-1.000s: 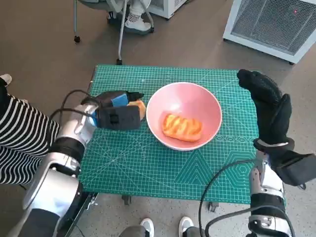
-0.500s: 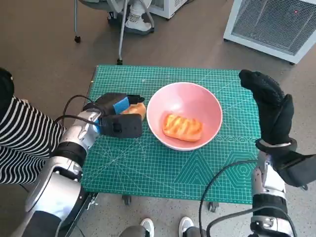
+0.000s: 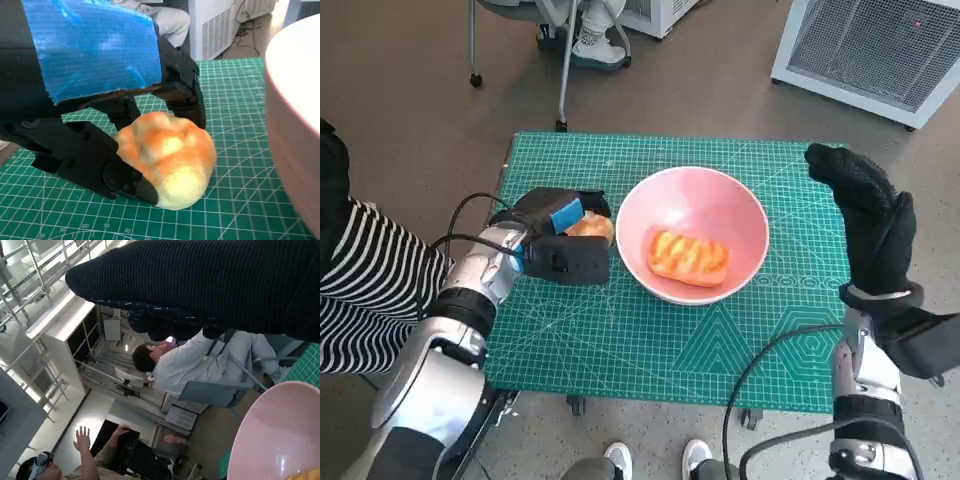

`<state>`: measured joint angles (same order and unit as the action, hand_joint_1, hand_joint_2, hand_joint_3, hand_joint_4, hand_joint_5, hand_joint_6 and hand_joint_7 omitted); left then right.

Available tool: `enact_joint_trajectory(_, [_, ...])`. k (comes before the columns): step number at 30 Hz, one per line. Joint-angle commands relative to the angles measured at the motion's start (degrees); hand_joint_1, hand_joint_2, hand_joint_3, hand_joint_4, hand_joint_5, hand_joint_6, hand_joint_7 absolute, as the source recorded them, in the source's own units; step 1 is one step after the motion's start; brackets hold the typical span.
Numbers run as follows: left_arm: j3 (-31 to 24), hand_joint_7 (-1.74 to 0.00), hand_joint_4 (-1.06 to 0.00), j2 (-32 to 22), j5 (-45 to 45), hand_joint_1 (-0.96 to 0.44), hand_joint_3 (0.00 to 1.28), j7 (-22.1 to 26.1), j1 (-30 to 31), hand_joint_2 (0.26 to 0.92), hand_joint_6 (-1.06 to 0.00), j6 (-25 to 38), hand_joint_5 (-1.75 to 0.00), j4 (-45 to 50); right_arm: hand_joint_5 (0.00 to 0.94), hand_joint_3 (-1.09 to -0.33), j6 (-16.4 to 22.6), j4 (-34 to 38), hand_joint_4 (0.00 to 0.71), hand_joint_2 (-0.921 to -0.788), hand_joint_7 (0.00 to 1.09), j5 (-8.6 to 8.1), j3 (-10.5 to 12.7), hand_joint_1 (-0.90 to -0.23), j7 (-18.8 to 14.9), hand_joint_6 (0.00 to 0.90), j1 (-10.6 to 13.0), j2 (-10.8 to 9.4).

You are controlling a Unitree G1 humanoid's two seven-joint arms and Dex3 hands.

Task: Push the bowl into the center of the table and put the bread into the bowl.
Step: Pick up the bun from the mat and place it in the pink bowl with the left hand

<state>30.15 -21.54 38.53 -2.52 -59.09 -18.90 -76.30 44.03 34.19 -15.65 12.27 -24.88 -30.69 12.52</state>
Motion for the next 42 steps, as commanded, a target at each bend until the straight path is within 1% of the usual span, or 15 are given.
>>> enact_joint_trajectory(1, [0.33, -1.23, -0.59, -0.40, 0.70, 0.00, 0.13, 0.50, 1.07, 0.921, -0.57, 0.25, -1.25, -1.09, 0.003, -0.764, -0.93, 0.14, 0.142, -0.921, 0.47, -0.27, -0.20, -0.735, -0.44, 0.029, 1.31, -0.10])
enact_joint_trajectory(10, [-0.49, -1.22, -0.60, -1.15, -0.21, 0.00, 0.12, 0.86, 0.56, 0.921, -0.58, -0.13, -1.25, -0.78, 0.003, -0.764, -1.00, 0.33, 0.143, -0.921, 0.47, -0.45, -0.23, -0.735, -0.50, 0.028, 1.16, -0.21])
enact_joint_trajectory(15, [-2.14, -1.22, -0.60, -2.24, -1.72, 0.00, 0.13, 1.29, -0.47, 0.921, -0.58, -1.94, -1.25, 0.16, 0.003, -0.765, -1.05, 0.55, 0.143, -0.921, 0.47, -0.63, -0.20, -0.735, -0.67, 0.027, 1.04, -0.23])
enact_joint_trajectory(21, [-4.78, -1.22, -0.61, -4.00, -3.47, 0.00, 0.12, 0.14, -1.41, 0.921, -0.58, -6.13, -1.23, 2.17, 0.002, -0.764, -1.21, 0.19, 0.143, -0.921, 0.47, -0.79, -0.19, -0.735, -0.73, 0.027, 1.20, -0.27])
enact_joint_trajectory(25, [-6.94, -1.21, -0.64, -5.51, -5.10, 0.00, 0.11, -1.33, -1.83, 0.921, -0.58, -10.19, -1.22, 4.30, 0.003, -0.764, -1.13, 0.11, 0.146, -0.921, 0.47, -0.85, -0.19, -0.734, -0.82, 0.029, 1.23, -0.25])
enact_joint_trajectory(29, [-9.17, -1.21, -0.65, -6.86, -6.71, 0.00, 0.10, -1.84, -2.38, 0.921, -0.58, -13.77, -1.21, 6.77, 0.003, -0.763, -1.06, 0.31, 0.146, -0.921, 0.47, -0.82, -0.20, -0.733, -0.85, 0.029, 1.06, -0.27])
enact_joint_trajectory(37, [-14.14, -1.20, -0.68, -8.35, -11.17, 0.00, 0.08, -0.33, -2.56, 0.921, -0.59, -18.73, -1.17, 14.12, 0.003, -0.763, -0.62, 0.74, 0.147, -0.921, 0.48, -0.34, -0.26, -0.729, -0.57, 0.029, 0.86, -0.36])
enact_joint_trajectory(42, [-16.61, -1.19, -0.68, -7.92, -13.73, 0.00, 0.08, 0.25, -1.37, 0.920, -0.60, -20.58, -1.17, 20.47, 0.003, -0.763, -0.56, 0.68, 0.149, -0.921, 0.48, -0.23, -0.35, -0.727, -0.51, 0.029, 0.84, -0.42])
